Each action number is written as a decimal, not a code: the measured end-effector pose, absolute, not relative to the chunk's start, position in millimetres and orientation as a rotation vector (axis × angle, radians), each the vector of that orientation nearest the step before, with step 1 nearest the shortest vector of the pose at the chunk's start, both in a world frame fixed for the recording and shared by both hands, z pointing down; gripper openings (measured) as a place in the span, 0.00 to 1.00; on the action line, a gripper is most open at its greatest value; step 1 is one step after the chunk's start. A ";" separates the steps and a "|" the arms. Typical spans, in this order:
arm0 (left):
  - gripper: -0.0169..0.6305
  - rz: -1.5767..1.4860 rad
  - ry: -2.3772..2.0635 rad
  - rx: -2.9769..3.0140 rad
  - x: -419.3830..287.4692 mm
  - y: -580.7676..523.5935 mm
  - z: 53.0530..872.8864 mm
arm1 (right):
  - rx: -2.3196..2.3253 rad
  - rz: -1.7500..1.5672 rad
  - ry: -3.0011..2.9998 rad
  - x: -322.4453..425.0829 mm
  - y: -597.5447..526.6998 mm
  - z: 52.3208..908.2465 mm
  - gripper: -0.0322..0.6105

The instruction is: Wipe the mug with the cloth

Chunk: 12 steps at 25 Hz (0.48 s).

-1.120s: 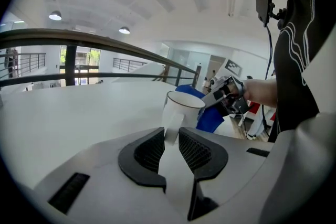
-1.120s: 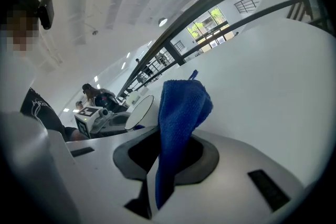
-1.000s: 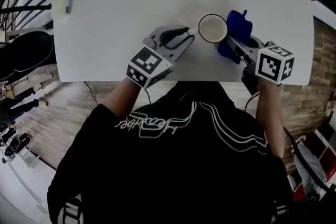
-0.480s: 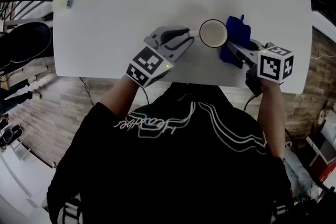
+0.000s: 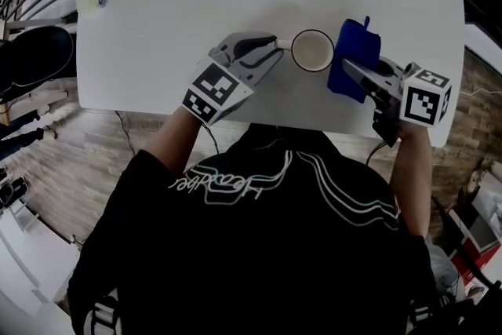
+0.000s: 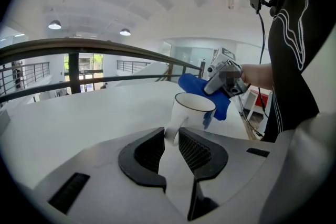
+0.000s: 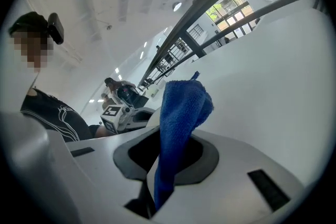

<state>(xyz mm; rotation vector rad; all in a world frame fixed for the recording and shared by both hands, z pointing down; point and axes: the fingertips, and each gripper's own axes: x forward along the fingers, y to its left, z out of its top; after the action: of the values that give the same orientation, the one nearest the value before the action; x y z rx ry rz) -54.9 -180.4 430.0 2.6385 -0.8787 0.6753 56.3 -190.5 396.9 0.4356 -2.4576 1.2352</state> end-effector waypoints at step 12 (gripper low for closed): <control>0.16 0.679 -0.915 2.601 -64.8 -205.5 431.4 | 0.340 1.268 -2.514 43.0 -218.8 383.0 0.13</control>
<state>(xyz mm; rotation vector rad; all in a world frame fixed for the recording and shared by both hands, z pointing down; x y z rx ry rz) -64.8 -205.5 431.4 2.6014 -0.9146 0.6792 43.0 -218.8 383.0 0.3397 -2.5140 1.2676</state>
